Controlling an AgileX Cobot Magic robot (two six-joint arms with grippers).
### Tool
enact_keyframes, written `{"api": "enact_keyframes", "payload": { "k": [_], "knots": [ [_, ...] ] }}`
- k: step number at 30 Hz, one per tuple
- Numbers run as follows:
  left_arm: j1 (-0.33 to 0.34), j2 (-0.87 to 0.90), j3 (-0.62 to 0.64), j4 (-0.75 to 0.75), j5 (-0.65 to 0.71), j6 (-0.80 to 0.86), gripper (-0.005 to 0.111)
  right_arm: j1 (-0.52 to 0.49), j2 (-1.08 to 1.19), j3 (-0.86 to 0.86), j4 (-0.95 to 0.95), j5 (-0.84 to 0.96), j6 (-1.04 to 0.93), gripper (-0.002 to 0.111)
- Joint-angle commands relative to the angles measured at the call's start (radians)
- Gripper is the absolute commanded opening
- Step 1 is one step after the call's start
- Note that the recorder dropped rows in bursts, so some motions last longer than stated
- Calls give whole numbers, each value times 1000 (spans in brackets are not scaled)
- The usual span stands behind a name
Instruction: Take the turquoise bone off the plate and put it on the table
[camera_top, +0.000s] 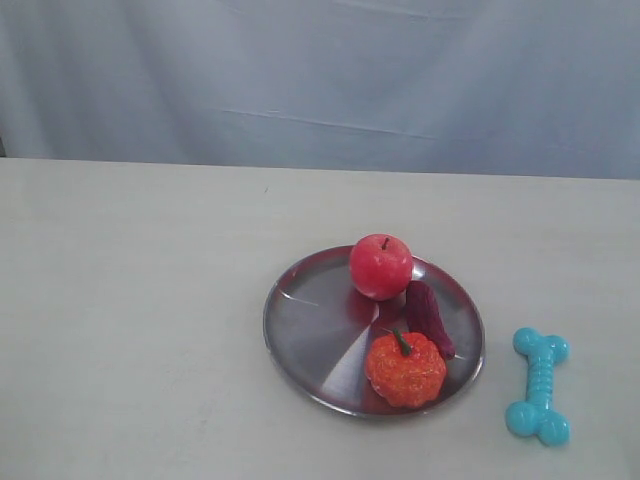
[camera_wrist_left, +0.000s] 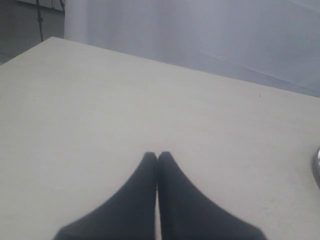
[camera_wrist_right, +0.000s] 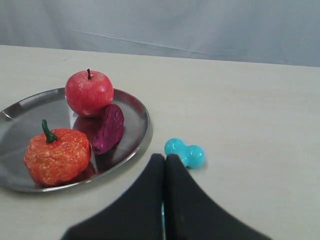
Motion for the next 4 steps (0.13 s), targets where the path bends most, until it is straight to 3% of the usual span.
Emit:
{"api": "enact_keyframes", "payload": {
  "k": [1,4],
  "knots": [
    [-5,-1,3,-4,-5,-4,0,4,-4,1,0,-3,4,-1],
    [-5,-1,3,-4,-5,-4,0,4,-4,1,0,-3,4,-1]
  ]
}}
